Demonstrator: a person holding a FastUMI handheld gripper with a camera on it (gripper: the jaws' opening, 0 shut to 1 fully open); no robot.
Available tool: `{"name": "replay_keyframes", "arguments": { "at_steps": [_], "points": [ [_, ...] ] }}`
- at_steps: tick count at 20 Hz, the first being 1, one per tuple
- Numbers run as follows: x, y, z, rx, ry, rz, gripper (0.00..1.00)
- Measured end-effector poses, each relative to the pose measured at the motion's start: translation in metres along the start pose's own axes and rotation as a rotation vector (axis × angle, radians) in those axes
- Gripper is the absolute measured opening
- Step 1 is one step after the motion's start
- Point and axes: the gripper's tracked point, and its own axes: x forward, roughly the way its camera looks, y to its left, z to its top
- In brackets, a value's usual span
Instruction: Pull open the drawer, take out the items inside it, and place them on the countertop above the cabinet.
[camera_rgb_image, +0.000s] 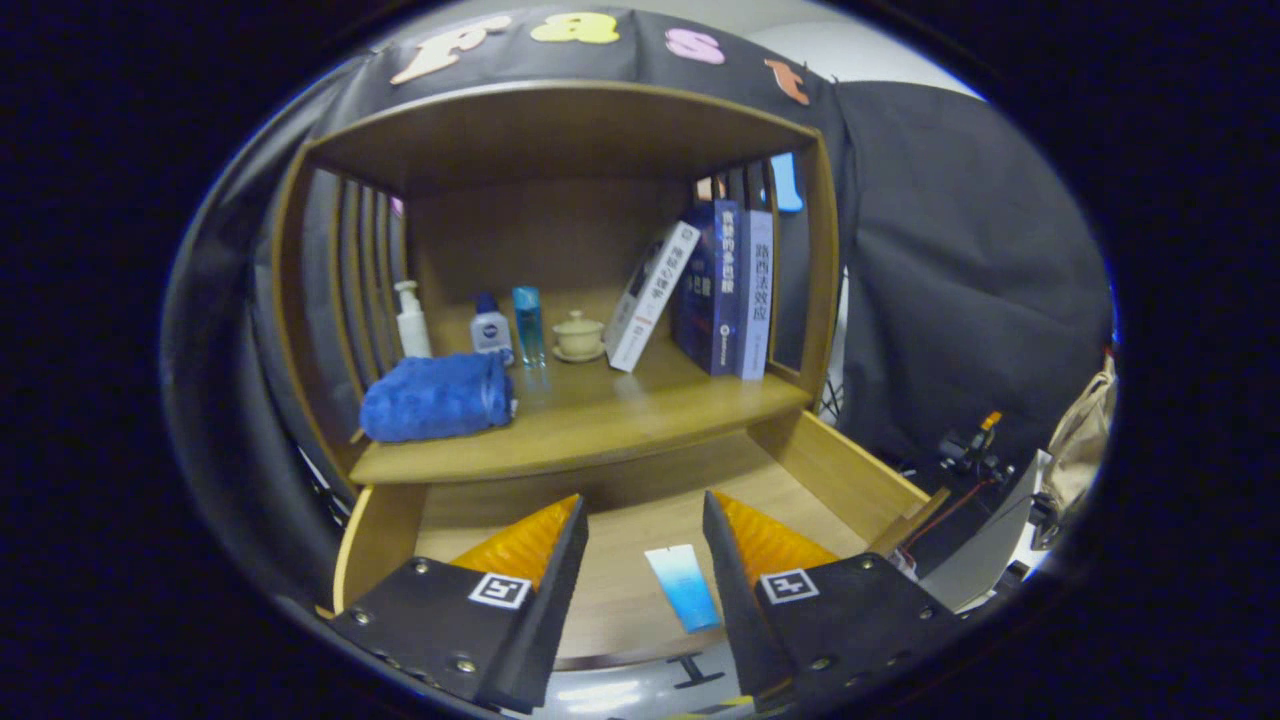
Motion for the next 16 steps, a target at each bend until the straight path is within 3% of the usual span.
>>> {"name": "replay_keyframes", "arguments": {
  "at_steps": [7, 12, 16],
  "points": [
    [0.065, -0.027, -0.074, -0.027, 0.456, -0.132, 0.69],
    [0.089, -0.036, -0.117, -0.015, 0.632, -0.106, 0.69],
    [0.096, -0.028, -0.137, -0.013, 0.697, -0.055, 0.69]
  ]
}}
